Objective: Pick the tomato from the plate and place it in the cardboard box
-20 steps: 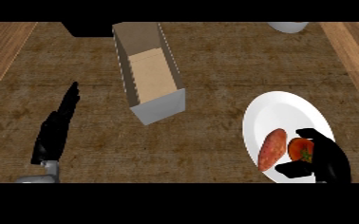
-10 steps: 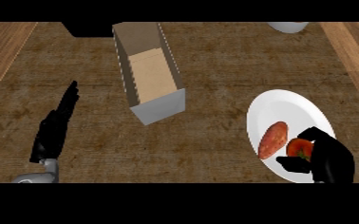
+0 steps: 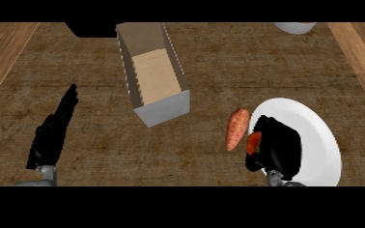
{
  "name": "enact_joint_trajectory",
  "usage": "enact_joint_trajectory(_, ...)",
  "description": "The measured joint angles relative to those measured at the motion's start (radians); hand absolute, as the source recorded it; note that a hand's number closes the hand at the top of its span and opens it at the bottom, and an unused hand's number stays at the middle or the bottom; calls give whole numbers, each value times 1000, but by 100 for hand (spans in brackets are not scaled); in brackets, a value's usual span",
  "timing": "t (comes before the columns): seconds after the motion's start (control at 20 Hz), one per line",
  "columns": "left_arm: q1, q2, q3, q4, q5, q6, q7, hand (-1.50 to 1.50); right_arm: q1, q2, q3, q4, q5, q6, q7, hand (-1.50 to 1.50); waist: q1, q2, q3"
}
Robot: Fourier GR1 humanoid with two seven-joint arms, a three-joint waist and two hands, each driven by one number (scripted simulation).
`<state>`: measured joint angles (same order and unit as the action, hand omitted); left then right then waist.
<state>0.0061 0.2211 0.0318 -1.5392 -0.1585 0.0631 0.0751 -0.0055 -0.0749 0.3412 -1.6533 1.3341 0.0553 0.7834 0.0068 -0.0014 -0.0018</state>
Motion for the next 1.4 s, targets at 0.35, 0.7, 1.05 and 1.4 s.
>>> enact_joint_trajectory(0.35, -4, -21, -1, 10, -21, 12, -3, 0, -61, 47, 84, -194, 15, 105, 63, 150, -6, -1, 1)
enact_joint_trajectory(0.7, -11, -17, 3, 1, -15, -2, 10, 0, -212, 70, 156, -290, -102, -16, 45, 150, 4, 0, 2)
enact_joint_trajectory(1.05, -22, -20, 6, -1, -20, -9, 19, 0, -489, 74, 168, -206, -244, -62, 115, 150, 7, 2, 1)
enact_joint_trajectory(1.4, -7, -25, 9, -12, -20, -22, 14, 0, -787, 74, 113, 52, -372, -117, 178, 150, 12, 3, 1)
